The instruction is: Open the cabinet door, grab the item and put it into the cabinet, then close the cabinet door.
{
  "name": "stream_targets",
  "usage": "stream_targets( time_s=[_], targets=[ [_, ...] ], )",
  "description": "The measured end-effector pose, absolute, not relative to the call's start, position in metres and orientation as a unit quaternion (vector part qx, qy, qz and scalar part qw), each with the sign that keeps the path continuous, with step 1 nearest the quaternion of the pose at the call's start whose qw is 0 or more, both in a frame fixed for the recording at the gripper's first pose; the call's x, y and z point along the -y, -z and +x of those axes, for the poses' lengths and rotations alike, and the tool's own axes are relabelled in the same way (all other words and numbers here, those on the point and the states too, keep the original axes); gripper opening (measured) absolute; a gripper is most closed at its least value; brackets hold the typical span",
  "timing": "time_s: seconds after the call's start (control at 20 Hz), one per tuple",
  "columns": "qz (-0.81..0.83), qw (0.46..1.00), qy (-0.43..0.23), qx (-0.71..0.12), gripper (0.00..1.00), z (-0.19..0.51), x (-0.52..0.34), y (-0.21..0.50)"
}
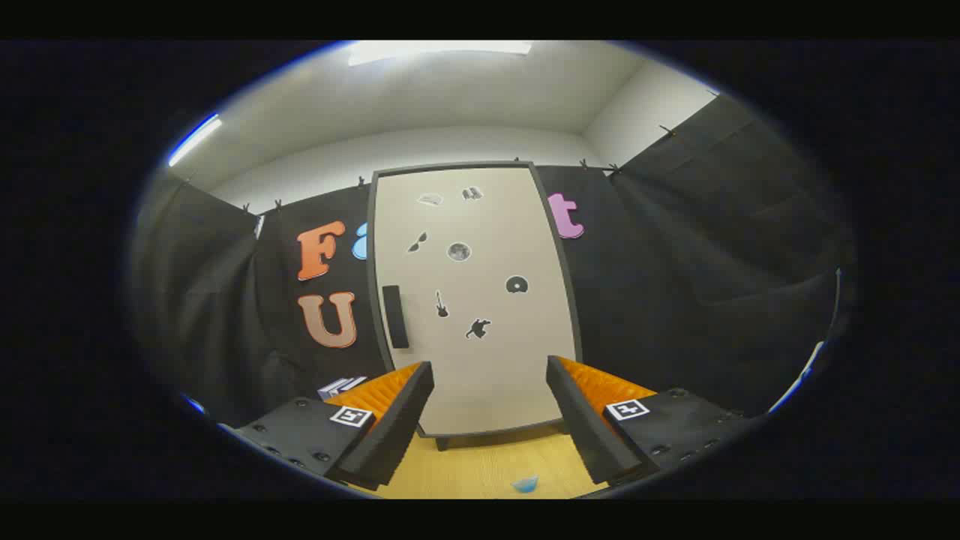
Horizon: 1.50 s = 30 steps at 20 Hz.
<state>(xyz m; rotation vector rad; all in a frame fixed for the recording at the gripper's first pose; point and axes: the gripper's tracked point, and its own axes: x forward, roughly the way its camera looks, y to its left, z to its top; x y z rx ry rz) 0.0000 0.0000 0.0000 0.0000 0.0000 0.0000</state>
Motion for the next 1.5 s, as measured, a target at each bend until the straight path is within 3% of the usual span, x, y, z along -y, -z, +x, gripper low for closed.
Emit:
stream_targets(
  time_s=[1.0,1.5],
  targets=[
    [0.014,0.998,-0.061,-0.026,0.98,0.038,0.023,0.008],
    [0.019,0.994,-0.108,0.005,0.97,0.057,-0.050,-0.030]
  ],
)
